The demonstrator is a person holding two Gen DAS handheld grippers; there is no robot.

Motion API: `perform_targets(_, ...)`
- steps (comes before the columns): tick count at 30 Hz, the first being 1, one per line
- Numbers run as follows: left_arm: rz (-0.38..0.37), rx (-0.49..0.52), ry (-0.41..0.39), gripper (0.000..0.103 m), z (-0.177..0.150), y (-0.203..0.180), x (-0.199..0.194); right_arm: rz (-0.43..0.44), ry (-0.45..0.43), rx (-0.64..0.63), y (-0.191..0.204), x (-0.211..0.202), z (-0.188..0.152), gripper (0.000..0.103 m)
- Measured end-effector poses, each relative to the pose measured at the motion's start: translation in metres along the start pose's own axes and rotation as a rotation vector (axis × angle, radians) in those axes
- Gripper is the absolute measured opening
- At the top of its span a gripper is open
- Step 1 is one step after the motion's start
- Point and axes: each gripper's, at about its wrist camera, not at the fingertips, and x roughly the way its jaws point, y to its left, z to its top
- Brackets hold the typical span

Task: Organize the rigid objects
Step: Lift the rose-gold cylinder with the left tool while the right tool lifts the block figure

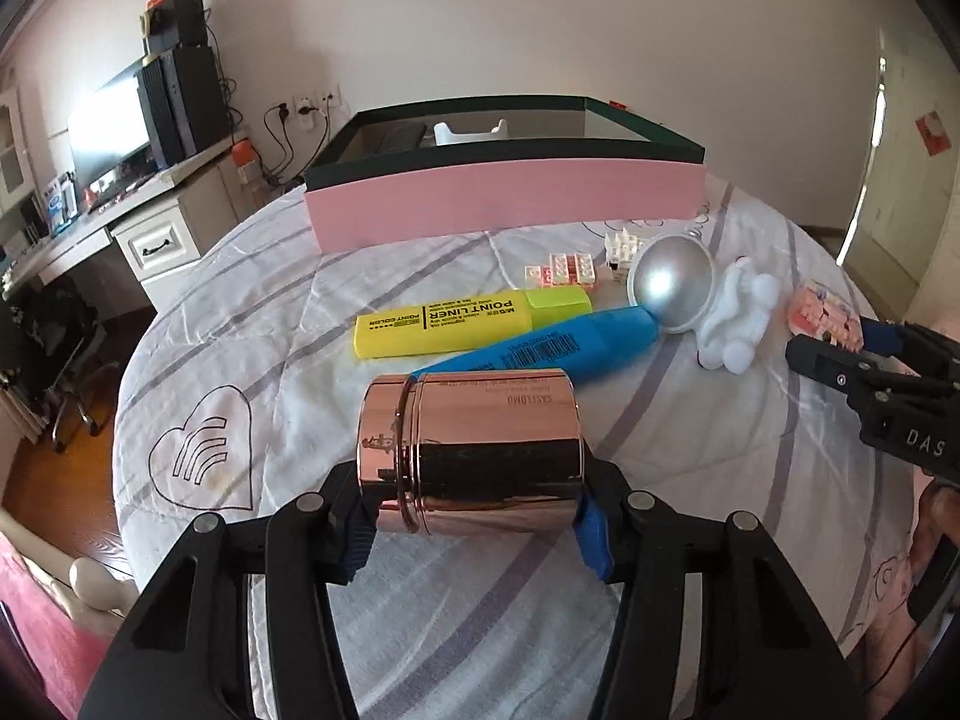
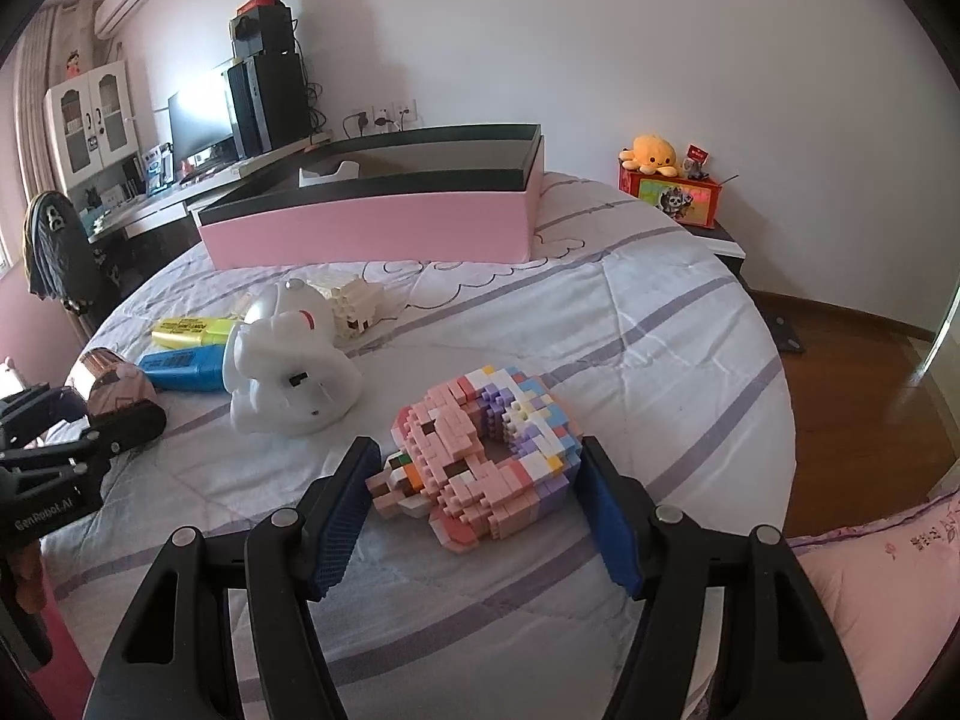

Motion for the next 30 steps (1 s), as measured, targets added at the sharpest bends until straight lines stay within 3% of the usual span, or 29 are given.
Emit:
perform_targets(10,-0.005,0.013,-0.026,0.054,0.005,0.007,-0.016,0.000,-0.024,-0.004,0.002,-0.013,0.010,0.067)
perform_targets(17,-0.014,0.031,0.017,0.054,-0.003,0.003,-0.010,-0.042,0.034,0.018,0.003,-0.008,-0.001,0.067)
perform_targets(26,-0.016,0.025,0.019,0.054,-0.001,0.004,-0.006,-0.078,0.016,0.071,0.005,-0.002,0.001,0.073)
perform_targets(30,-0.013,0.032,0.015,0.054,0.000,0.003,-0.006,-0.099,0.013,0.034,0.005,-0.001,0.000,0.064)
